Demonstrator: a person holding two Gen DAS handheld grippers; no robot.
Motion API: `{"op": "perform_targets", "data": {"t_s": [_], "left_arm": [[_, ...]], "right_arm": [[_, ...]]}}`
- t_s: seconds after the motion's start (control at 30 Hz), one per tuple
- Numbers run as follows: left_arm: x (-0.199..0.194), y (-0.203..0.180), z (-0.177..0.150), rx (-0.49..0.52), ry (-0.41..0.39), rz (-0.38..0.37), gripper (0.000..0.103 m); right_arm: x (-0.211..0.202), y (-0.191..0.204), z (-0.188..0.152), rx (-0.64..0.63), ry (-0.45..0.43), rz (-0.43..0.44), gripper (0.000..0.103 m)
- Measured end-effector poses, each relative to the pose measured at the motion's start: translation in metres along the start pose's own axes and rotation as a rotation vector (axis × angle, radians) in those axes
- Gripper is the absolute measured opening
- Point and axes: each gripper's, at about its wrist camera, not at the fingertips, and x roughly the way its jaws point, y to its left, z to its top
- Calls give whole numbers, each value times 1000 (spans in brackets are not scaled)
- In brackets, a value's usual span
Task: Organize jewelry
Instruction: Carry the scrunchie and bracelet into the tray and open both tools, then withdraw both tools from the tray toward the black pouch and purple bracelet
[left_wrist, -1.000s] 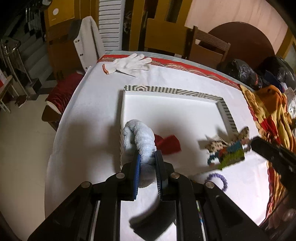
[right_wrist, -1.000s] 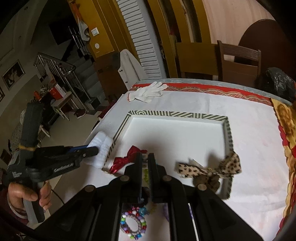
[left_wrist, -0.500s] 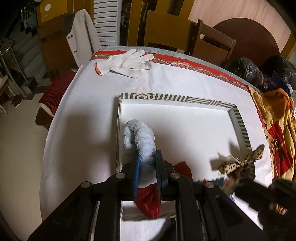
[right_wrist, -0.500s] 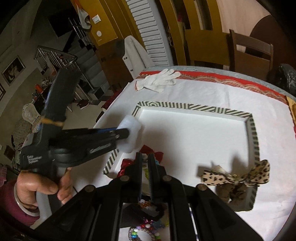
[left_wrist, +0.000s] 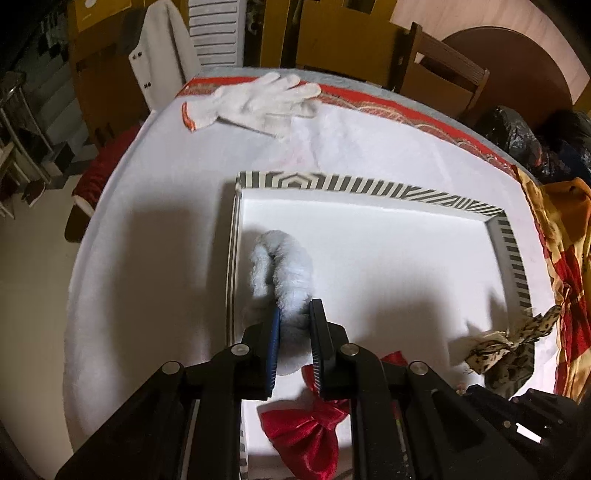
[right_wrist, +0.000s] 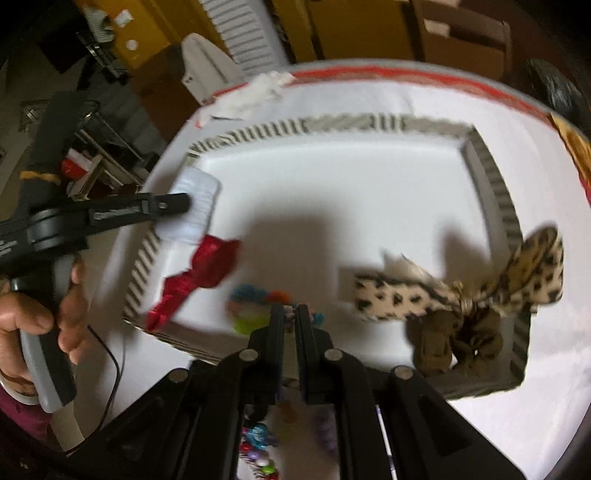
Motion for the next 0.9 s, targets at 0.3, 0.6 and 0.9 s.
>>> {"op": "perform_targets", "data": {"t_s": [0.3, 0.6, 0.9], "left_arm": [[2, -5, 0, 5, -5, -8, 37], [-9, -6, -6, -1, -20, -94, 59], [-55, 4, -25, -64, -54, -94, 60]], "right_arm": [[13, -2, -4, -4, 10, -37, 16], [-9, -5, -9, 35, -14, 0, 40], [-54, -8, -23, 41, -118, 3, 46]]}}
